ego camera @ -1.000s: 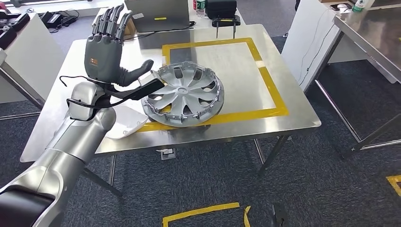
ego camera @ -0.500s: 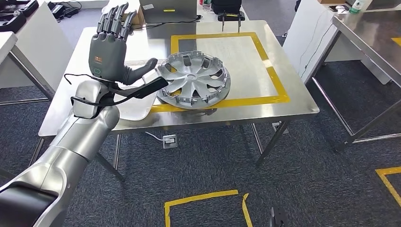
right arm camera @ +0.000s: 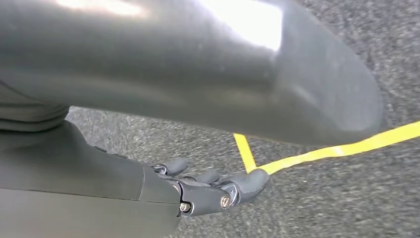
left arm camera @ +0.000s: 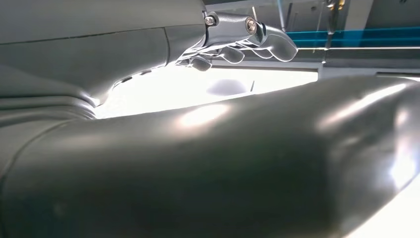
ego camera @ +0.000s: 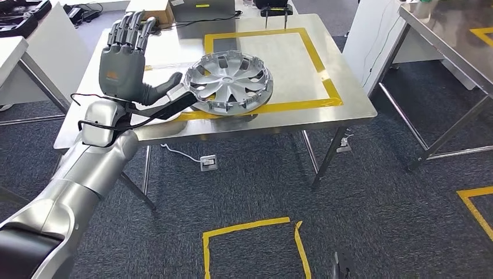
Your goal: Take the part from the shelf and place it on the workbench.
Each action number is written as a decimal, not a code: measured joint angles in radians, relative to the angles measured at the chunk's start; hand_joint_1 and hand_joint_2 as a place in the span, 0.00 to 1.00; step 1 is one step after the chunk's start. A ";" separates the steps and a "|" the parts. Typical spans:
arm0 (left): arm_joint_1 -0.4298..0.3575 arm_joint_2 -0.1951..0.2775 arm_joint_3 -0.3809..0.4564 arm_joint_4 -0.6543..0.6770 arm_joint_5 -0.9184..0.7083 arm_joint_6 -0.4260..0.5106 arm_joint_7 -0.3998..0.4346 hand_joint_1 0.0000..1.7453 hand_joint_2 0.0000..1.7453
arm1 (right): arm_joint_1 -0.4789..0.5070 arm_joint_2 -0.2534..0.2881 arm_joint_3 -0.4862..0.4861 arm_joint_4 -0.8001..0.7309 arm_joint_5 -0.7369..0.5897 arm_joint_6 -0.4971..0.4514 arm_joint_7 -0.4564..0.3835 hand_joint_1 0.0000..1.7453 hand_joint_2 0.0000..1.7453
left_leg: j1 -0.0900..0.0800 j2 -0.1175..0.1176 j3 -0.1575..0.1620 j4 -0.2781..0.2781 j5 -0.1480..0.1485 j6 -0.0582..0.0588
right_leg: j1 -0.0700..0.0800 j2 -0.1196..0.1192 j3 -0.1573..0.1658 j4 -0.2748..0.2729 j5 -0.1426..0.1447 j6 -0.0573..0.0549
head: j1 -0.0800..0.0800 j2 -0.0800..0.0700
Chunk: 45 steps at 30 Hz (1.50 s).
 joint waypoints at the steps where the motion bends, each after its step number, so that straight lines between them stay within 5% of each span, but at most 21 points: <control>1: -0.004 0.000 0.000 0.001 0.000 0.000 0.002 0.00 0.00 | 0.000 0.000 0.000 0.000 0.000 0.000 0.000 0.00 0.00 | -0.001 -0.002 0.054 -0.070 -0.010 0.004 | -0.002 0.000 -0.010 0.001 0.011 0.008 | 0.001 0.000; 3: -0.012 0.000 0.000 0.005 0.000 0.001 0.010 0.00 0.00 | 0.000 0.000 0.000 0.000 0.003 0.001 -0.001 0.00 0.00 | -0.008 -0.005 0.104 -0.157 -0.042 0.019 | -0.002 0.000 -0.015 -0.004 0.033 0.024 | 0.002 0.000; 6: -0.017 0.004 0.000 0.019 0.001 0.001 0.022 0.00 0.00 | 0.002 0.000 -0.001 0.000 0.008 0.005 0.000 0.00 0.00 | -0.011 -0.001 0.092 -0.174 -0.021 0.050 | -0.008 0.003 -0.019 -0.011 0.041 0.044 | -0.001 0.000; 8: -0.019 0.008 -0.001 0.026 0.000 0.000 0.025 0.00 0.00 | 0.006 -0.001 -0.001 0.000 0.011 0.007 0.001 0.00 0.00 | -0.009 0.003 0.069 -0.179 0.009 0.067 | -0.008 0.005 -0.044 0.056 -0.041 0.048 | 0.001 0.000; 10: -0.021 0.011 -0.001 0.029 0.000 0.000 0.023 0.00 0.00 | 0.006 -0.002 -0.001 0.000 0.013 0.008 0.001 0.00 0.00 | -0.012 0.003 0.037 -0.178 0.036 0.074 | -0.003 0.006 -0.074 0.187 -0.143 0.049 | 0.005 0.000; 11: -0.021 0.013 -0.001 0.032 0.001 0.000 0.021 0.00 0.00 | 0.006 -0.004 -0.001 0.000 0.013 0.008 0.001 0.00 0.00 | -0.014 0.003 0.019 -0.176 0.049 0.075 | -0.001 0.006 -0.079 0.244 -0.163 0.048 | 0.006 0.000; 13: -0.021 0.016 -0.001 0.038 0.001 0.000 0.018 0.00 0.00 | 0.006 -0.007 -0.002 0.000 0.013 0.008 0.001 0.00 0.00 | -0.017 0.003 -0.016 -0.170 0.072 0.074 | 0.005 0.006 -0.049 0.277 -0.139 0.043 | 0.006 0.000; 15: -0.023 0.017 -0.001 0.042 0.002 0.000 0.019 0.00 0.00 | 0.005 -0.009 -0.002 0.000 0.012 0.008 0.001 0.00 0.00 | -0.020 0.003 -0.044 -0.164 0.092 0.071 | 0.011 0.006 0.043 0.181 -0.109 0.030 | 0.007 0.000; 17: -0.029 0.018 -0.001 0.044 0.001 0.001 0.024 0.00 0.00 | 0.002 -0.011 -0.003 -0.001 0.011 0.009 0.001 0.00 0.00 | -0.022 0.004 -0.058 -0.159 0.109 0.063 | 0.019 0.007 0.133 0.056 -0.130 0.016 | 0.006 0.000; 19: -0.036 0.019 -0.001 0.047 -0.002 0.001 0.029 0.00 0.00 | 0.000 -0.012 -0.004 -0.002 0.010 0.009 0.000 0.00 0.00 | -0.022 0.006 -0.061 -0.163 0.126 0.051 | 0.026 0.009 0.159 0.006 -0.144 0.005 | 0.007 0.000; 22: -0.044 0.027 -0.002 0.054 -0.005 0.001 0.036 0.00 0.00 | 0.001 -0.012 -0.010 -0.001 0.007 0.009 0.005 0.00 0.00 | -0.021 0.004 -0.075 -0.148 0.106 0.033 | 0.019 0.004 0.138 -0.004 -0.110 -0.013 | 0.005 0.000; 26: -0.058 0.041 -0.002 0.071 -0.002 0.000 0.047 0.00 0.00 | 0.001 -0.013 -0.021 -0.001 0.004 0.011 0.010 0.00 0.00 | -0.012 0.002 -0.124 0.065 -0.065 0.013 | 0.014 0.000 0.078 -0.007 -0.056 -0.022 | -0.002 0.000; 29: -0.058 0.055 -0.003 0.089 0.006 -0.004 0.060 0.00 0.00 | 0.001 -0.013 -0.027 -0.001 0.002 0.012 0.011 0.00 0.00 | -0.007 0.003 -0.072 0.090 -0.019 0.008 | 0.012 -0.001 0.027 -0.005 -0.017 -0.017 | -0.003 0.000; 30: -0.059 0.060 -0.003 0.093 0.012 -0.008 0.065 0.00 0.00 | 0.001 -0.013 -0.028 -0.001 0.001 0.012 0.012 0.00 0.00 | -0.006 0.003 -0.025 0.037 -0.001 0.010 | 0.012 -0.001 0.013 -0.003 -0.004 -0.013 | -0.003 0.000; 32: -0.058 0.071 -0.003 0.098 0.031 -0.026 0.077 0.00 0.00 | 0.001 -0.013 -0.033 -0.001 -0.002 0.012 0.014 0.00 0.00 | -0.010 0.002 0.075 -0.101 -0.018 0.018 | 0.012 0.000 -0.006 -0.003 0.018 -0.001 | -0.001 0.000; 34: -0.053 0.087 0.001 0.106 0.072 -0.056 0.088 0.00 0.00 | 0.001 -0.015 -0.040 -0.001 -0.007 0.009 0.016 0.00 0.00 | -0.017 0.000 0.114 -0.175 -0.043 0.031 | 0.012 0.000 -0.009 -0.009 0.040 0.013 | 0.000 0.000; 36: -0.036 0.108 0.021 0.118 0.140 -0.092 0.091 0.00 0.00 | 0.004 -0.017 -0.050 -0.001 -0.011 0.006 0.018 0.00 0.00 | -0.018 0.003 0.102 -0.182 -0.023 0.048 | 0.008 0.003 -0.012 -0.016 0.051 0.026 | -0.004 0.000; 37: -0.022 0.118 0.036 0.123 0.176 -0.105 0.088 0.00 0.00 | 0.006 -0.018 -0.053 -0.001 -0.012 0.005 0.020 0.00 0.00 | -0.017 0.005 0.094 -0.184 -0.009 0.056 | 0.006 0.004 -0.020 -0.005 0.032 0.030 | -0.005 0.000; 41: 0.072 0.161 0.105 0.142 0.277 -0.136 0.090 0.00 0.00 | 0.013 -0.023 -0.069 -0.001 -0.015 -0.002 0.023 0.00 0.00 | -0.015 0.011 0.036 -0.188 0.048 0.072 | 0.005 0.006 -0.074 0.213 -0.153 0.041 | 0.001 0.000; 43: 0.142 0.184 0.134 0.153 0.307 -0.154 0.108 0.00 0.00 | 0.014 -0.025 -0.076 -0.001 -0.015 -0.004 0.024 0.00 0.00 | -0.016 0.011 0.006 -0.185 0.070 0.069 | 0.007 0.006 -0.063 0.284 -0.148 0.041 | 0.002 0.000; 45: 0.213 0.207 0.162 0.164 0.345 -0.191 0.141 0.00 0.00 | 0.014 -0.027 -0.082 -0.001 -0.015 -0.004 0.025 0.00 0.00 | -0.016 0.012 -0.021 -0.178 0.087 0.062 | 0.009 0.007 0.015 0.225 -0.103 0.035 | 0.003 0.000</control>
